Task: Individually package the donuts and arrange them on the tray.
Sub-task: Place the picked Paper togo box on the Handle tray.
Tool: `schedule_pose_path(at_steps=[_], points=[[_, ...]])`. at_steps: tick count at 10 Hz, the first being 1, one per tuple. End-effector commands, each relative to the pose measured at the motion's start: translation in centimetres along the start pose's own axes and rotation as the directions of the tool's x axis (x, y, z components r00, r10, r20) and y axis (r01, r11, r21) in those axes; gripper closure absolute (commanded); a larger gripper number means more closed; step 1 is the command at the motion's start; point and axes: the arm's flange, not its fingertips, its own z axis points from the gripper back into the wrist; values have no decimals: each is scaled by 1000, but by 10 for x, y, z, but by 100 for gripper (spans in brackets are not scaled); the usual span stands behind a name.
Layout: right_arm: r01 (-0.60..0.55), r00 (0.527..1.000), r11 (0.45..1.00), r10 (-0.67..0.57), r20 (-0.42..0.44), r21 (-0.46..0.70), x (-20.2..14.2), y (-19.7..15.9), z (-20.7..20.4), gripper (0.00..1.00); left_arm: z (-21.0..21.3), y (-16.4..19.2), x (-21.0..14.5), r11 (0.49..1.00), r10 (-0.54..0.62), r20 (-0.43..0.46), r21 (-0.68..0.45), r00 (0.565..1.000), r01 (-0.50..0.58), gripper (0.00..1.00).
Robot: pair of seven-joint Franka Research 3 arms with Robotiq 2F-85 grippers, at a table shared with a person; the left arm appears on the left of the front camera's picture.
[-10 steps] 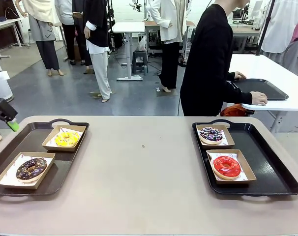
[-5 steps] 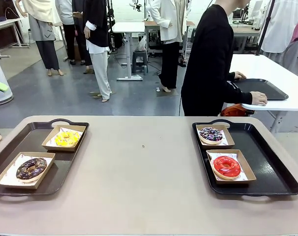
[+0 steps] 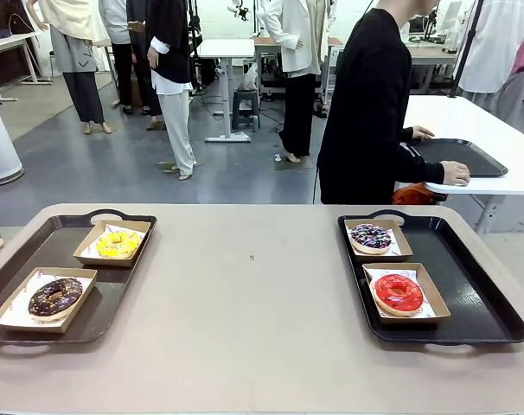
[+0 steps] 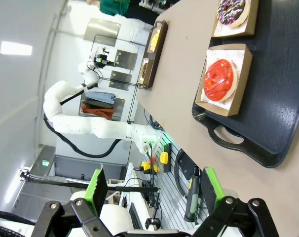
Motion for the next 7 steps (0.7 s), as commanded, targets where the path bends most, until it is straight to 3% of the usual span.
schedule_pose_path(at_steps=[1, 3, 7], points=[[-4, 1000, 1000, 4, -2, 3, -3, 1, 0, 0, 16, 10, -2, 999, -19, 18, -28, 1000, 19, 0], [-4, 1000, 1000, 4, -2, 3, -3, 1, 0, 0, 33, 32, -15, 999, 8, 66, -48, 998, -5, 0], [-4, 1000, 1000, 4, -2, 3, -3, 1, 0, 0, 32, 37, -19, 999, 37, 64, -35, 997, -35, 0]])
